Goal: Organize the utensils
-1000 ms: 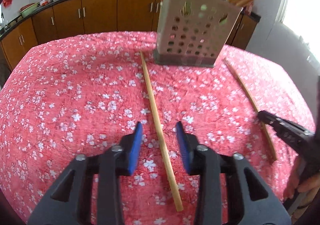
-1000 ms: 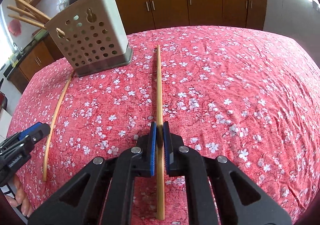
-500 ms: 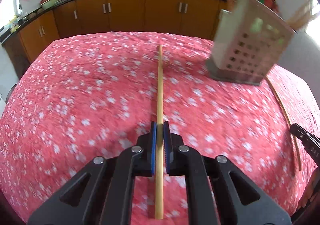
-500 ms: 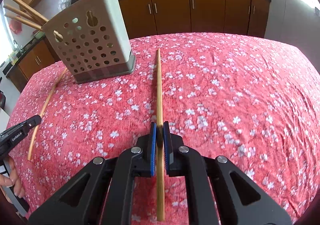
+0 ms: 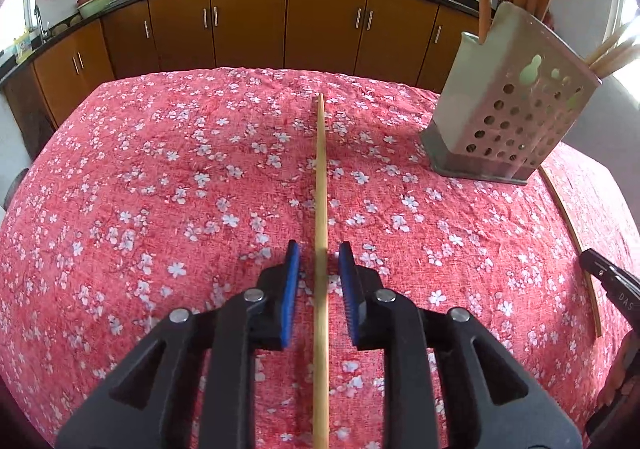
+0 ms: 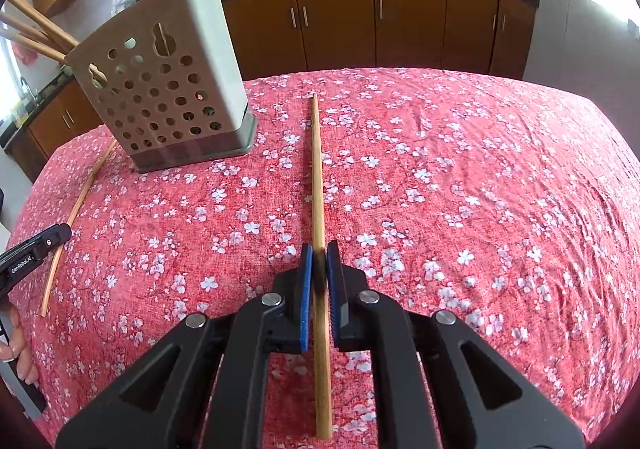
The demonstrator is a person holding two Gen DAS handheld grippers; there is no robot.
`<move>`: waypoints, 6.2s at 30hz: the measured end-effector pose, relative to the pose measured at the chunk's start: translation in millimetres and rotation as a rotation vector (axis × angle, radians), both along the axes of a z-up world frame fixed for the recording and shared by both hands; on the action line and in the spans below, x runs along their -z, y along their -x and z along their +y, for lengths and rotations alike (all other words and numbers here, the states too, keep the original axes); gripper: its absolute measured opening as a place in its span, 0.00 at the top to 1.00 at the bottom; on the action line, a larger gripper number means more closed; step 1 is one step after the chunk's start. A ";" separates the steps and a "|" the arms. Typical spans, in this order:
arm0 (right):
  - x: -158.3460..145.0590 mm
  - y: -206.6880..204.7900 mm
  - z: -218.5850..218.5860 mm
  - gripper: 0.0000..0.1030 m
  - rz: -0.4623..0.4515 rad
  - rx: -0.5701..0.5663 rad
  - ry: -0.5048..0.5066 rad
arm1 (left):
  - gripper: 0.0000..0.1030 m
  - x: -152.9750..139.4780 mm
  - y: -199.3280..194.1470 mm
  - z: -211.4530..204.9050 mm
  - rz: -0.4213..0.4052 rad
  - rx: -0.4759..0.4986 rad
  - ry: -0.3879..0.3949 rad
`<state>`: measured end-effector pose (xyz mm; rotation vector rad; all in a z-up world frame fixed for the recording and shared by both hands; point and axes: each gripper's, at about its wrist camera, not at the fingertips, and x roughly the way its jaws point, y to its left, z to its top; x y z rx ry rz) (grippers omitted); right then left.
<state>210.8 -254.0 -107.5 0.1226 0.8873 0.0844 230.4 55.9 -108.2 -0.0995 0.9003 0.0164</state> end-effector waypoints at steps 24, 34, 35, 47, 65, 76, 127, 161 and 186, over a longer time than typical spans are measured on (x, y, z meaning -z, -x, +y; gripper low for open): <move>0.3 0.6 1.9 0.91 0.000 0.000 0.002 | 0.79 -0.4 3.1 4.3 -0.007 -0.004 0.023; 0.1 0.7 2.0 0.91 0.000 0.000 0.004 | 0.79 -0.4 2.9 3.6 -0.008 -0.005 0.024; 0.0 0.6 2.1 0.91 0.000 0.000 0.004 | 0.79 -0.4 2.9 3.8 -0.008 -0.005 0.025; 0.0 0.6 2.0 0.90 0.000 0.001 0.003 | 0.79 -1.0 2.5 2.9 -0.009 -0.006 0.027; -0.4 1.3 4.8 0.90 0.001 0.002 0.027 | 0.79 -3.1 3.0 -2.9 -0.006 0.007 -0.022; -2.2 12.4 9.7 0.90 0.001 0.002 0.021 | 0.79 -4.5 14.1 -13.4 -0.002 0.012 -0.064; -179.7 69.8 -14.2 0.92 -0.513 -0.031 -0.175 | 0.92 -199.9 59.4 -13.3 -0.458 0.103 0.130; -205.5 -8.3 11.1 0.54 -0.654 -0.039 -0.181 | 0.60 -247.3 -40.1 -73.6 -0.672 0.089 0.114; -165.8 146.3 21.2 0.02 -0.611 0.003 0.063 | 0.04 -168.9 167.0 -27.6 -0.579 0.029 -0.128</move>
